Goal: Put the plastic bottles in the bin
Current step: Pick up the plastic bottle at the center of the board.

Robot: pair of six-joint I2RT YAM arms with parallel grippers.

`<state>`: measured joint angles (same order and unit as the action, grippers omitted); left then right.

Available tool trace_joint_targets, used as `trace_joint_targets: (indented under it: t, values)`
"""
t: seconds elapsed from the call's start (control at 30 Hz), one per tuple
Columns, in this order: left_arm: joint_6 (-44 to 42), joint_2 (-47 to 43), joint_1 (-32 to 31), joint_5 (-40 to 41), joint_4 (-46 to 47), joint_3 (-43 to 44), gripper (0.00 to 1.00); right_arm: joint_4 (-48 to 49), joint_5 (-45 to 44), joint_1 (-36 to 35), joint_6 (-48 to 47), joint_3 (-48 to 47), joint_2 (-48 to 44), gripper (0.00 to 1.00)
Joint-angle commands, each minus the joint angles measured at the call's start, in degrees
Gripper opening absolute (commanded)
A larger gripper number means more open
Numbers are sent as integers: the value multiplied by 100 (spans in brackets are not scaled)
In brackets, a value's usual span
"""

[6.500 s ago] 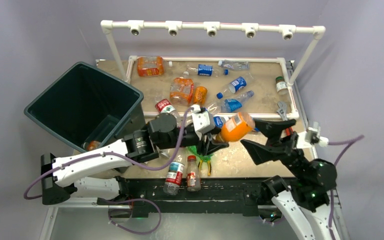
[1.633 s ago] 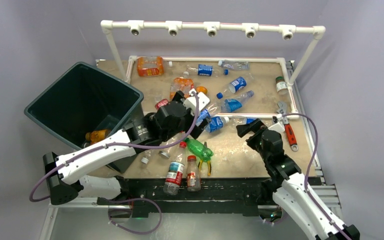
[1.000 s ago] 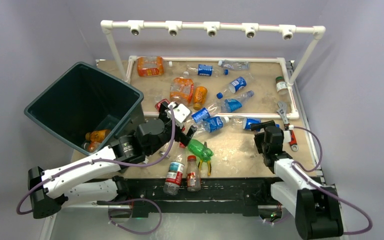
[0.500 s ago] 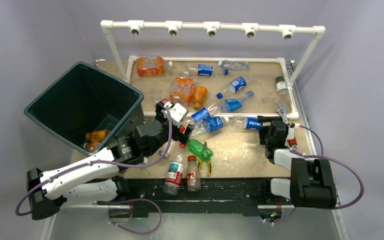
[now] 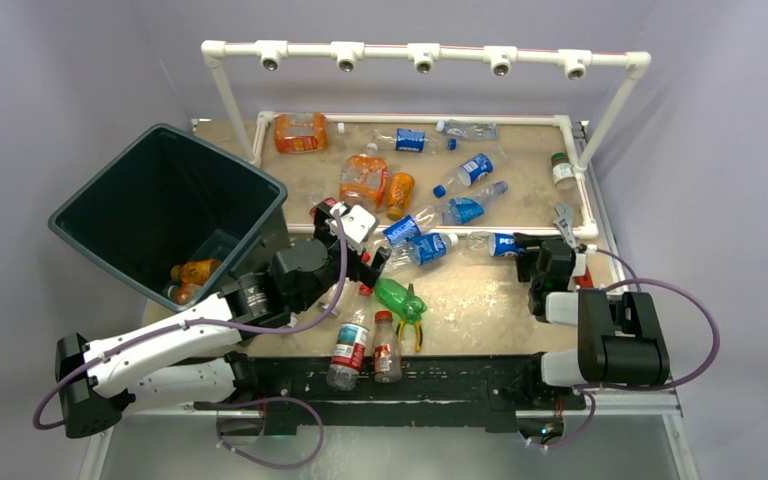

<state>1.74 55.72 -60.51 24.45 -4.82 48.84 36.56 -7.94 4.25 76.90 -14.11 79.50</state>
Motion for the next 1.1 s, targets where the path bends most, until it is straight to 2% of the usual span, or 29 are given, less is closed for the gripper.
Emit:
trace_joint_targets:
  t: [0.0, 0.2, 0.3, 0.43, 0.5, 0.6, 0.7, 0.8, 0.97, 1.07]
  values:
    - [89, -6, 13, -39, 192, 28, 94, -224, 132, 10, -149, 99, 169, 62]
    - [76, 20, 5, -110, 155, 50, 93, -266, 13, 6, -533, 194, -490, 48]
    - [0, -27, 0, -167, 36, 91, 93, -513, 74, -26, -780, 316, -1355, 43]
    - [-29, -217, 4, -176, 107, 21, 92, -1254, 202, -167, -1349, 267, -2949, 38]
    - [-32, -335, 4, -175, 218, -55, 92, -1655, 506, -290, -1888, 47, -3692, 38]
    - [-41, -510, 4, -123, 376, -160, 92, -2174, 952, -922, -2981, -573, -4023, 37]
    - [-45, -717, 4, -2, 693, -297, 93, -1796, 1670, -1439, -3703, -693, -4462, 37]
    - [30, -881, 4, 14, 980, -425, 95, -1808, 2377, -1932, -4356, -976, -4844, 37]
    - [379, -930, 4, -288, 1256, -37, 95, -2392, 3374, -2420, -5223, -1486, -5204, 37]
    - [610, -851, 4, -682, 1431, 324, 95, -2396, 3827, -2676, -5320, -1551, -5398, 35]
